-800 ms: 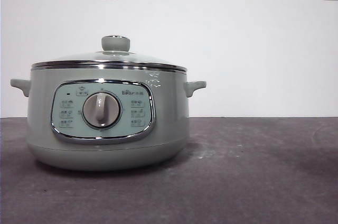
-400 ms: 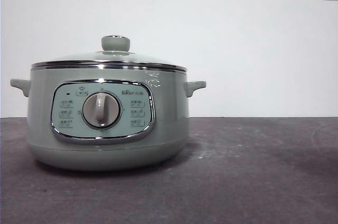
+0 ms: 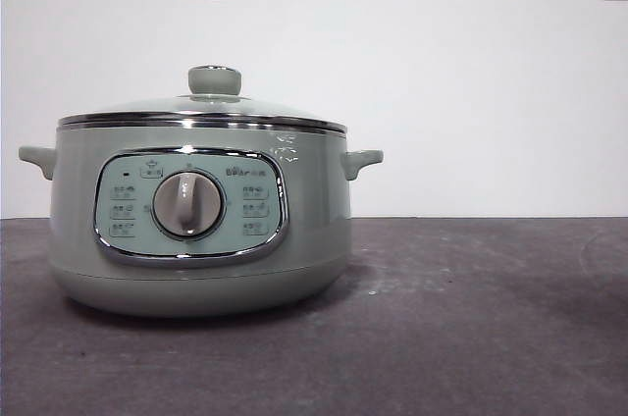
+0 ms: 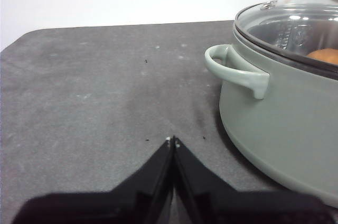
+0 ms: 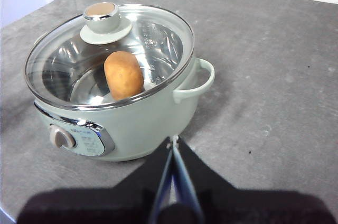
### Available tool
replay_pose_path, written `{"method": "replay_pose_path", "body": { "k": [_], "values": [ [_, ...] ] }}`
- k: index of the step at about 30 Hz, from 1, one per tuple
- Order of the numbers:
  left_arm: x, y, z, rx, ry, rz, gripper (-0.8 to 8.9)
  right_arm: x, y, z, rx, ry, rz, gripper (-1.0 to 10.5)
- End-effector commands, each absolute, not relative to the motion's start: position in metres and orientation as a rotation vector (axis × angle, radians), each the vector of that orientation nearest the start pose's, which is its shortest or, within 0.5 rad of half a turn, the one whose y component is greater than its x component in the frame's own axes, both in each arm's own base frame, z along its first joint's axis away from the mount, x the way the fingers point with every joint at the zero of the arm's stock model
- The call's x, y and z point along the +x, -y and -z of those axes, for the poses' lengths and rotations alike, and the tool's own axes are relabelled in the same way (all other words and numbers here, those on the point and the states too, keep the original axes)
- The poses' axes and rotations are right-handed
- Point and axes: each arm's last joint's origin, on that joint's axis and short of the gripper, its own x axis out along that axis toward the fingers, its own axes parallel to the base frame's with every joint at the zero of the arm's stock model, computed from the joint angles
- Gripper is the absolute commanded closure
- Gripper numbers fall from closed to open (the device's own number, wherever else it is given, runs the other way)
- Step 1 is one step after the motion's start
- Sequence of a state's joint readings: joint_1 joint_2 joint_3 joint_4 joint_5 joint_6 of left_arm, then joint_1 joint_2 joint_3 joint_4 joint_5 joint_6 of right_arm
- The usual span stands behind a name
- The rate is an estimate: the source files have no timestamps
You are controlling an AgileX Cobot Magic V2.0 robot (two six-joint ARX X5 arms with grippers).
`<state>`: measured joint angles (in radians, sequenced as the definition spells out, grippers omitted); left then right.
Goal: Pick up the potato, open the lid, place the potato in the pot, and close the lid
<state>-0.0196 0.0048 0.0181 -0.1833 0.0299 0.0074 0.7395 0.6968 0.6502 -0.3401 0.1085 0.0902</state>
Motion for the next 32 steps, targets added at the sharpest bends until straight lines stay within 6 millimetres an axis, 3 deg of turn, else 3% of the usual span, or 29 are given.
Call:
{"method": "replay_pose_path", "body": {
  "k": [1, 25, 32],
  "values": [
    [0.096, 0.002, -0.147, -0.004, -0.185, 0.041, 8.17, 0.116, -0.102, -0.283, -0.068, -0.389, -0.601, 9.5],
    [0.096, 0.002, -0.147, -0.004, -0.185, 0.042, 8.17, 0.116, -0.102, -0.283, -0.069, -0.39, -0.602, 9.5],
    [0.096, 0.002, -0.147, -0.004, -0.185, 0.042, 8.17, 0.112, -0.089, -0.29, -0.069, -0.324, -0.548, 9.5]
  ]
}}
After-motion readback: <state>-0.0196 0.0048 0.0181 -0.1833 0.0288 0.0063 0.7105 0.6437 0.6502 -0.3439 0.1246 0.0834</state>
